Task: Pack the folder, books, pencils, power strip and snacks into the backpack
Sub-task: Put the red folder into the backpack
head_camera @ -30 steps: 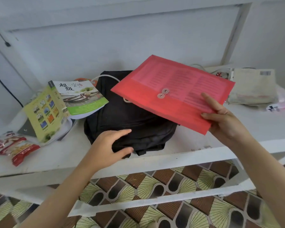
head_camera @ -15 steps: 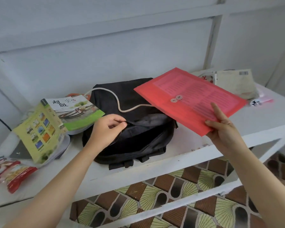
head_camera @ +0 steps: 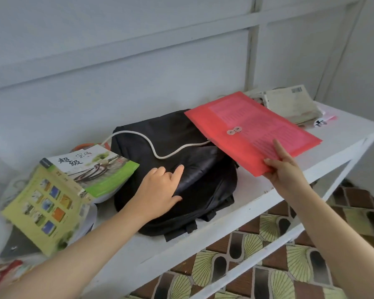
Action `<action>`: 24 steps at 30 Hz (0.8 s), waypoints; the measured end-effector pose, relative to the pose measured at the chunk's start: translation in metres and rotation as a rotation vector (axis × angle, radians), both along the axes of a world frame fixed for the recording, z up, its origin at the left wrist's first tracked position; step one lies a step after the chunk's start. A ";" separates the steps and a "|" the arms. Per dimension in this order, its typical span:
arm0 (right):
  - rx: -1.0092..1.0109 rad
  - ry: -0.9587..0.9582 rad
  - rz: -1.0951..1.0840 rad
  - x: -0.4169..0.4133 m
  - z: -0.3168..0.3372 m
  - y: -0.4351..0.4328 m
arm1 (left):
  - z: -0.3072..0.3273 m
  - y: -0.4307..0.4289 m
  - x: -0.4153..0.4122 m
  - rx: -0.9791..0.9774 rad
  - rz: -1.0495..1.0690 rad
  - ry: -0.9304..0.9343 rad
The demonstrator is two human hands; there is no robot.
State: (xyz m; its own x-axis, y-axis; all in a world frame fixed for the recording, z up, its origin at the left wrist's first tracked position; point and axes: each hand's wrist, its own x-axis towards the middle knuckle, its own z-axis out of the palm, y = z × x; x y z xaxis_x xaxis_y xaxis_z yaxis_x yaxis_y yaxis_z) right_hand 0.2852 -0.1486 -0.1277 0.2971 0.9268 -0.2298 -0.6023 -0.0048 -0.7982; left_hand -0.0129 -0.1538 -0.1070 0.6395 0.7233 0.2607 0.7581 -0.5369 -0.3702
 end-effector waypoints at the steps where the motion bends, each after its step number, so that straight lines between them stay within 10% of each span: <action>1: -0.015 -0.004 -0.008 -0.003 -0.002 0.000 | 0.002 0.002 0.002 -0.037 0.018 -0.027; 9: -0.091 0.018 -0.075 -0.023 -0.006 0.003 | 0.038 0.092 -0.037 -0.889 0.288 -0.774; 16: -0.121 0.012 -0.108 -0.033 -0.007 -0.002 | 0.012 0.078 -0.031 -0.104 0.011 -0.237; 24: -0.127 0.008 -0.142 -0.044 -0.007 -0.010 | -0.010 0.057 -0.038 -0.005 -0.107 0.057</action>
